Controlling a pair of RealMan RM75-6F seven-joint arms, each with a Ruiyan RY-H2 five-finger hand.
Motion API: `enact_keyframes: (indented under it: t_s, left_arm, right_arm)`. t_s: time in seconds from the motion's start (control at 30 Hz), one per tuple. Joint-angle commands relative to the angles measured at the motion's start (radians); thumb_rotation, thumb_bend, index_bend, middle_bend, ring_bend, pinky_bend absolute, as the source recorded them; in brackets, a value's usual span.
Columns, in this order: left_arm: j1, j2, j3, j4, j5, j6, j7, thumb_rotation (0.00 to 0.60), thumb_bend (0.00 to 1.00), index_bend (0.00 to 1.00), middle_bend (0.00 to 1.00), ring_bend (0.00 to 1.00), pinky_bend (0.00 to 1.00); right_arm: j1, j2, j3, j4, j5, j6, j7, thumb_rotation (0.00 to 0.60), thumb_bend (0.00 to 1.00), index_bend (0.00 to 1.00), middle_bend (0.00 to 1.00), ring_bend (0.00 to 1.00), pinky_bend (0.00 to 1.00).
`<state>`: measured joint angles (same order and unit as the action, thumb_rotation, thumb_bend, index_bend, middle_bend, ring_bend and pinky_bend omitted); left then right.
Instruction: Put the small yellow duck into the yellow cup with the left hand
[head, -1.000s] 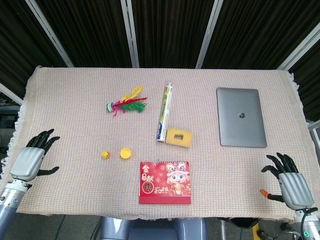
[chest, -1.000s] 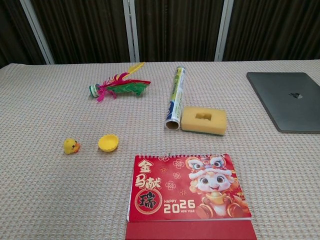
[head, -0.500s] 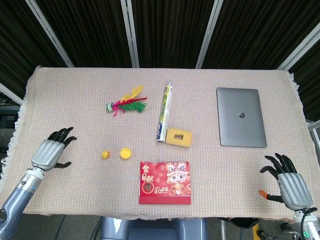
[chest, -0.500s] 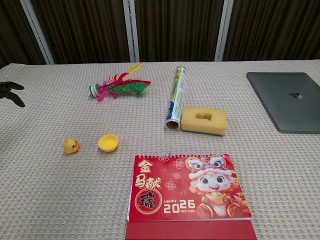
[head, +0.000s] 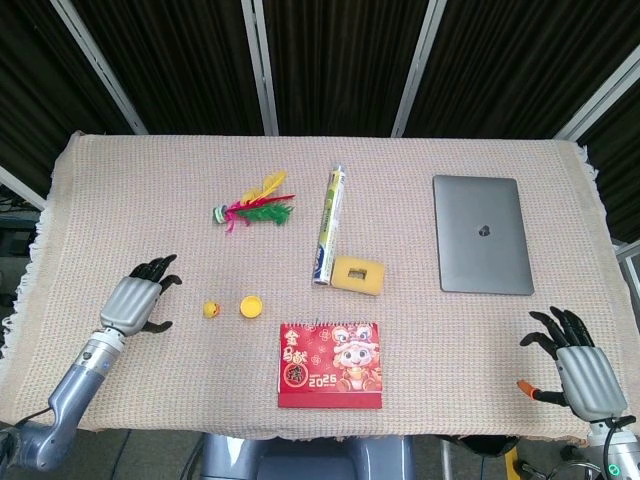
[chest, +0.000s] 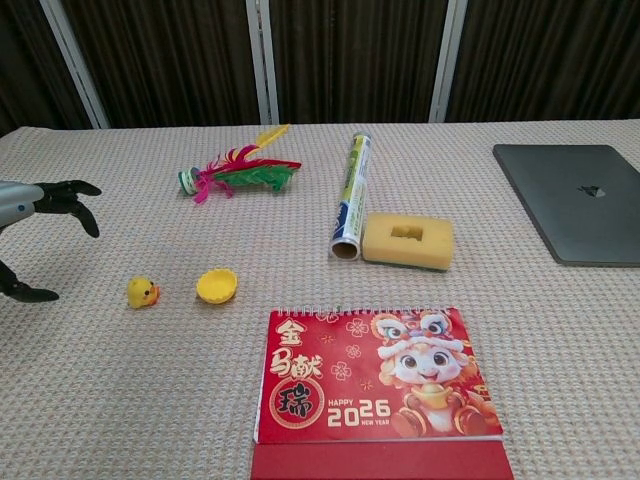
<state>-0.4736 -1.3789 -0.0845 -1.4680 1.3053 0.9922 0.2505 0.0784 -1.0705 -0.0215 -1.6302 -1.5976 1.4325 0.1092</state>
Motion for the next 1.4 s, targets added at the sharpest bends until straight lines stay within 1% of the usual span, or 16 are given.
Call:
enact_keyframes:
  t_s: [0.03, 0.3, 0.43, 0.67, 0.83, 1.13, 1.4]
  left_arm:
    - [-0.013, -0.023, -0.007, -0.018, -0.029, -0.01, 0.027, 0.6, 0.16, 0.29, 0.0, 0.06, 0.15]
    - [-0.029, -0.072, -0.023, -0.068, -0.112, -0.008, 0.098, 0.6, 0.17, 0.33, 0.0, 0.06, 0.15]
    - [-0.048, -0.089, -0.015, -0.078, -0.171, -0.05, 0.132, 0.6, 0.17, 0.34, 0.0, 0.06, 0.15]
    - [-0.074, -0.075, -0.014, -0.084, -0.22, -0.081, 0.157, 0.6, 0.18, 0.4, 0.0, 0.06, 0.15]
    - [-0.088, -0.053, -0.023, -0.074, -0.278, -0.107, 0.143, 0.6, 0.18, 0.41, 0.0, 0.06, 0.14]
    - [-0.102, -0.044, -0.016, -0.063, -0.296, -0.105, 0.143, 0.6, 0.18, 0.43, 0.0, 0.06, 0.14]
    - [-0.123, -0.066, -0.017, -0.054, -0.31, -0.106, 0.147, 0.6, 0.19, 0.44, 0.0, 0.06, 0.14]
  right_arm:
    - [0.0, 0.0, 0.0, 0.0, -0.001, 0.001, 0.001, 0.6, 0.0, 0.4, 0.13, 0.0, 0.0]
    - [-0.001, 0.001, -0.001, 0.004, -0.003, 0.004, 0.012, 0.6, 0.0, 0.4, 0.13, 0.0, 0.0]
    - [-0.001, 0.001, -0.001, 0.005, -0.004, 0.006, 0.016, 0.6, 0.0, 0.41, 0.13, 0.0, 0.0]
    - [0.0, 0.002, -0.001, 0.006, -0.002, 0.003, 0.023, 0.6, 0.0, 0.4, 0.13, 0.0, 0.0]
    - [-0.001, 0.002, -0.002, 0.004, -0.002, 0.004, 0.022, 0.6, 0.0, 0.41, 0.13, 0.0, 0.0]
    - [-0.001, 0.002, -0.002, 0.003, -0.001, 0.004, 0.022, 0.6, 0.0, 0.41, 0.13, 0.0, 0.0]
    - [-0.001, 0.002, -0.002, 0.002, 0.001, 0.003, 0.022, 0.6, 0.0, 0.41, 0.13, 0.0, 0.0]
